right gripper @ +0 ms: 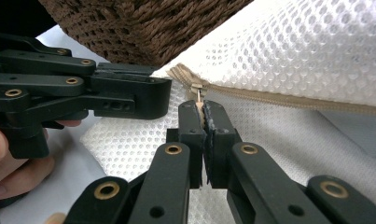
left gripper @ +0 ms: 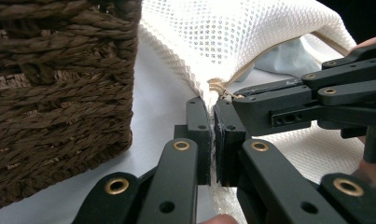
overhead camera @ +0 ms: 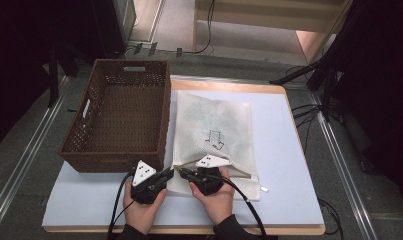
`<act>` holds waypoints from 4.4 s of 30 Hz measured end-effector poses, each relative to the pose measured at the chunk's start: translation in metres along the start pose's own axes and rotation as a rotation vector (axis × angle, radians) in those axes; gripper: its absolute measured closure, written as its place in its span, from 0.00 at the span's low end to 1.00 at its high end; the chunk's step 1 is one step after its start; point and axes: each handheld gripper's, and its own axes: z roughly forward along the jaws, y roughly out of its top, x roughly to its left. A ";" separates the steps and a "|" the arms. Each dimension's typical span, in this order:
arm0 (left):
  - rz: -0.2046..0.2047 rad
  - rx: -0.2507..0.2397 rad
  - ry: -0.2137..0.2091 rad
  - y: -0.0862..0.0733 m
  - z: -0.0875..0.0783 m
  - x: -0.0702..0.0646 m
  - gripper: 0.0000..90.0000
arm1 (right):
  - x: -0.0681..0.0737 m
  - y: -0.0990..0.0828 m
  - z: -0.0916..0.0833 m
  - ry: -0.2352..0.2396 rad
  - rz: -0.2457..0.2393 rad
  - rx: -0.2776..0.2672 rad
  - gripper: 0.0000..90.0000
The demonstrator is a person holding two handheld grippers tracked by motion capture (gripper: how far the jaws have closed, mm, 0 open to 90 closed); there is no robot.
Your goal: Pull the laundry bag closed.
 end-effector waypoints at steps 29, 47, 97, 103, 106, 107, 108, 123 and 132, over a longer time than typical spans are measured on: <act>-0.013 0.005 -0.066 -0.002 0.002 0.002 0.97 | 0.000 -0.005 0.000 0.006 0.094 -0.135 0.96; -0.041 -0.022 -0.091 0.000 0.002 0.005 0.97 | 0.000 -0.004 -0.001 -0.023 0.078 -0.105 0.98; -0.044 -0.084 -0.064 -0.004 -0.005 0.005 0.97 | -0.011 -0.021 -0.021 -0.116 -0.005 -0.054 0.98; -0.031 -0.086 -0.064 -0.004 -0.005 0.004 0.97 | -0.012 -0.022 -0.025 -0.111 -0.015 -0.065 0.98; -0.025 -0.081 -0.065 -0.004 -0.005 0.003 0.97 | -0.012 -0.022 -0.025 -0.111 -0.015 -0.064 0.98; -0.024 -0.079 -0.066 -0.004 -0.005 0.003 0.97 | -0.012 -0.022 -0.025 -0.111 -0.016 -0.065 0.98; -0.022 -0.078 -0.065 -0.004 -0.005 0.003 0.97 | -0.012 -0.023 -0.026 -0.113 -0.019 -0.065 0.98; -0.021 -0.084 -0.063 -0.005 -0.006 0.003 0.97 | -0.018 -0.029 -0.036 -0.142 -0.003 -0.061 0.98; -0.026 -0.082 -0.060 -0.005 -0.006 0.003 0.97 | -0.026 -0.032 -0.046 -0.175 0.003 -0.069 0.98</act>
